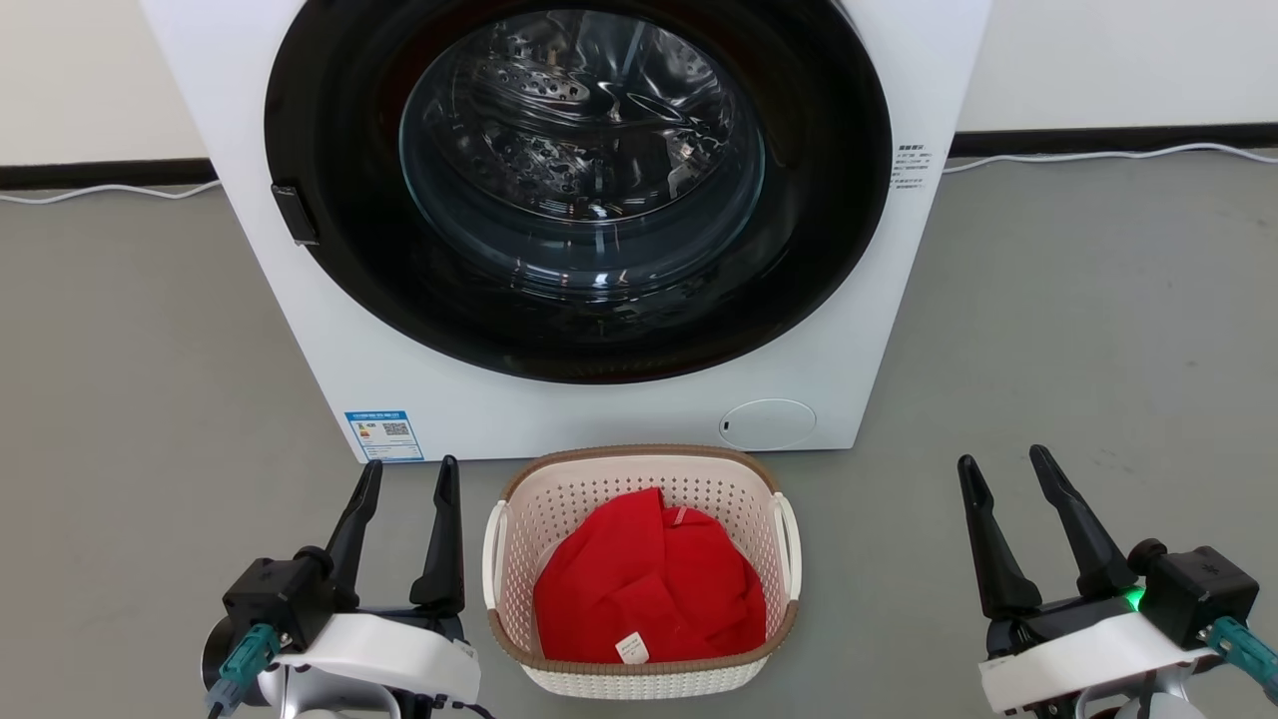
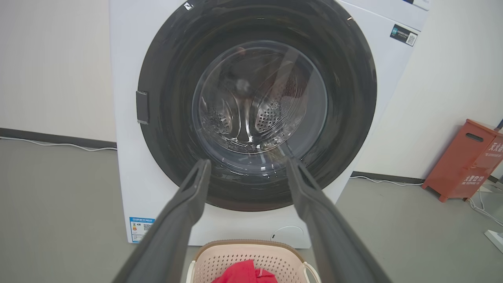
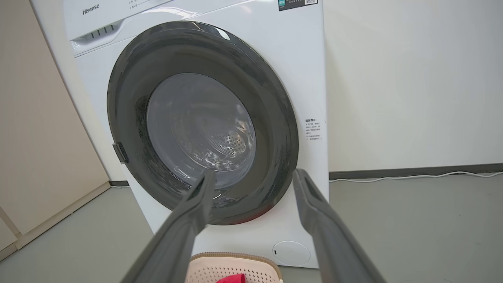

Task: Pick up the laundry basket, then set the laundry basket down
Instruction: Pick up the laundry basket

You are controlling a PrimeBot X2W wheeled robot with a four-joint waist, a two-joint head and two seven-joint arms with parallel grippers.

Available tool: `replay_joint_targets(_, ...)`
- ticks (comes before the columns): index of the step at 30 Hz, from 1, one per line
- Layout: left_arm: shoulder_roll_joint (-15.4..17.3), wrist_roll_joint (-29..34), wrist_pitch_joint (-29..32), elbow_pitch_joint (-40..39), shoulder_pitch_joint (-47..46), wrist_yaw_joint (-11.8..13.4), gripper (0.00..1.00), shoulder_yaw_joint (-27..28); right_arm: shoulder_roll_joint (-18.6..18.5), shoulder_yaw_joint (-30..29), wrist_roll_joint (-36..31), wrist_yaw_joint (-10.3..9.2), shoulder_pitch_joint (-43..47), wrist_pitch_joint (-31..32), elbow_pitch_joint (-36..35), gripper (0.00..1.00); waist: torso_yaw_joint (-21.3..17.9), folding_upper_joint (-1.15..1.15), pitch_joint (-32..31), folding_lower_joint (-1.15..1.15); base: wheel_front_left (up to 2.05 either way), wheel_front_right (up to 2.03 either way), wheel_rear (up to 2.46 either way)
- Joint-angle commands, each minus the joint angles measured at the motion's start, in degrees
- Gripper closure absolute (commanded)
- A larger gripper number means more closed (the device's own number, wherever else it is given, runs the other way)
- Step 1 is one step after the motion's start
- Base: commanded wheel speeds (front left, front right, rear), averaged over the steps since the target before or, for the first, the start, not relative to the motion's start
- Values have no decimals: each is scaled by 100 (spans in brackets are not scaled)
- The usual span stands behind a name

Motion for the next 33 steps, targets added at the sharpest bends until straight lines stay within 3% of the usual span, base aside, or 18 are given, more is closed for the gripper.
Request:
replay_joint_targets(1,55,26,-52,-168,-330,39,0,168,-62,93,-51,42,-171,-80,-166,0,-9,0,2,0,0,0,0)
replay_joint_targets(22,55,16,-52,-154,-365,49,0,142,-61,29,-18,42,-181,-80,-198,0,-30,0,159,0,0,0,0)
replay_joint_targets(33,55,-11,-52,-120,-597,52,0,136,-40,-15,6,42,-378,-80,-268,0,-93,0,730,0,0,0,0)
